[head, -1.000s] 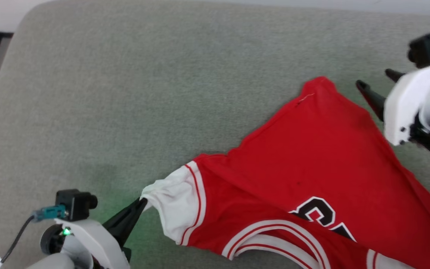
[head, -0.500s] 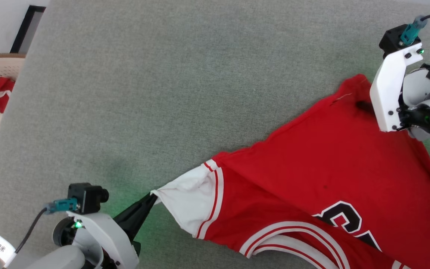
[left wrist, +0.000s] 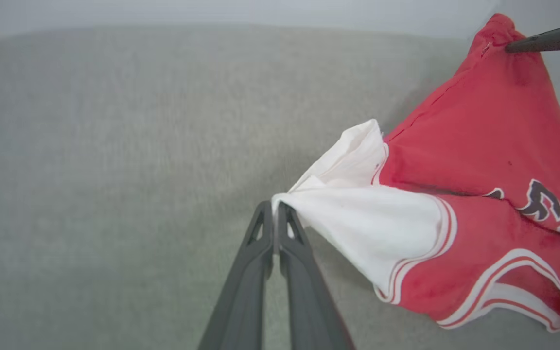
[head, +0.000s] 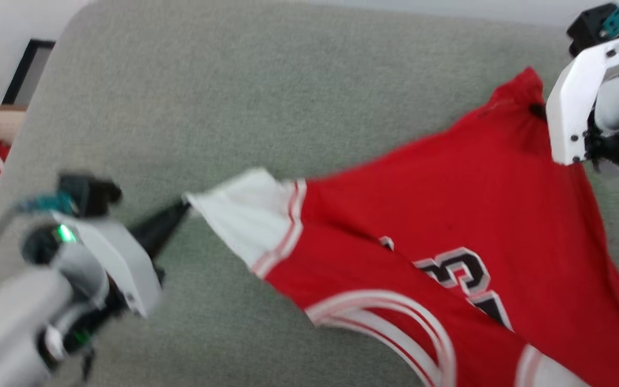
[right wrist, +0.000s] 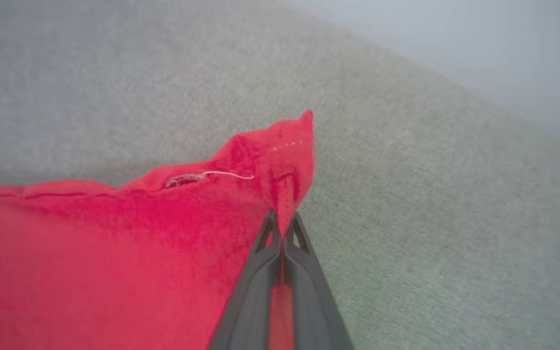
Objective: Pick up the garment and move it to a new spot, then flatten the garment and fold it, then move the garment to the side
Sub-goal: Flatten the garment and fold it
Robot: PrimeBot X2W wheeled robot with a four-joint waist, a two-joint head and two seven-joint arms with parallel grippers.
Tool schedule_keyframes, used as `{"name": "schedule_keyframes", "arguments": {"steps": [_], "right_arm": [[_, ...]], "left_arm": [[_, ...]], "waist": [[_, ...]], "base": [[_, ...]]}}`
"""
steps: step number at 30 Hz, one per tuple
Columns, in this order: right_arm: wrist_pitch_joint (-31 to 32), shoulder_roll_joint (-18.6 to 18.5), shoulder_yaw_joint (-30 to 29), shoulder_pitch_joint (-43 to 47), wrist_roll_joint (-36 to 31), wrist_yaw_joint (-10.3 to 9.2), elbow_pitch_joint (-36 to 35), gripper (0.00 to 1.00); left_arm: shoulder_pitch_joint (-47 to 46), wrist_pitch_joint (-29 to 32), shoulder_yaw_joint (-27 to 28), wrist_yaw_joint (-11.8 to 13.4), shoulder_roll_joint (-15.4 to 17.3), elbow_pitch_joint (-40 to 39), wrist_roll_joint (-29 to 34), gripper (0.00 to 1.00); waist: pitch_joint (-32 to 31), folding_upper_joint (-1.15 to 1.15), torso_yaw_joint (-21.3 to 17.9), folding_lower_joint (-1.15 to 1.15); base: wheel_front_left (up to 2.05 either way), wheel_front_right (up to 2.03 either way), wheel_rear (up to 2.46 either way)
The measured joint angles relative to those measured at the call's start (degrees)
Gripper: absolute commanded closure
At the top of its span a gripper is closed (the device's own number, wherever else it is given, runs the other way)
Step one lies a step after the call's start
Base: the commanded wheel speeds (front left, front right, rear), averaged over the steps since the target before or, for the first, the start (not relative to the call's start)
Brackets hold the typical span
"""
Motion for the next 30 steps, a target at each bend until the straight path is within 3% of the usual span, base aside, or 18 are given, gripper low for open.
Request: {"name": "schedule_keyframes", "arguments": {"steps": [5,11,19,30], "right_arm": [[-2.70,-0.53,-1.86,-1.75,0.91,0.00,-1.66,1.00],[-4.80,0.11,-4.36,-3.76,0.78,0.00,-4.21,1.00],[-6.97,1.20,-8.05,-6.46,-1.35,0.00,-6.73,1.00],[-8.02,2.65,-13.29,-7.64,-4.48,0.00,-8.62,1.00]], "left_arm": [[-10.23,7.47,2.15,0.71,3.98,-2.72,2.76,1.00],[-22.34,15.36,4.34,-1.02,4.82,-0.10,4.85,1.00],[-35.44,20.51,4.83,-5.92,0.14,10.95,8.53,1.00],[-48.57,19.13,4.00,-10.85,-7.15,26.86,13.35,1.00]], "waist": [[-2.65,0.00,-1.67,0.00],[-6.07,0.00,-3.92,0.00],[-10.45,0.00,-6.76,0.00],[-15.60,0.00,-9.09,0.00]], "base": [[0.00,0.00,0.00],[0.00,0.00,0.00],[0.00,0.00,0.00],[0.00,0.00,0.00]]}}
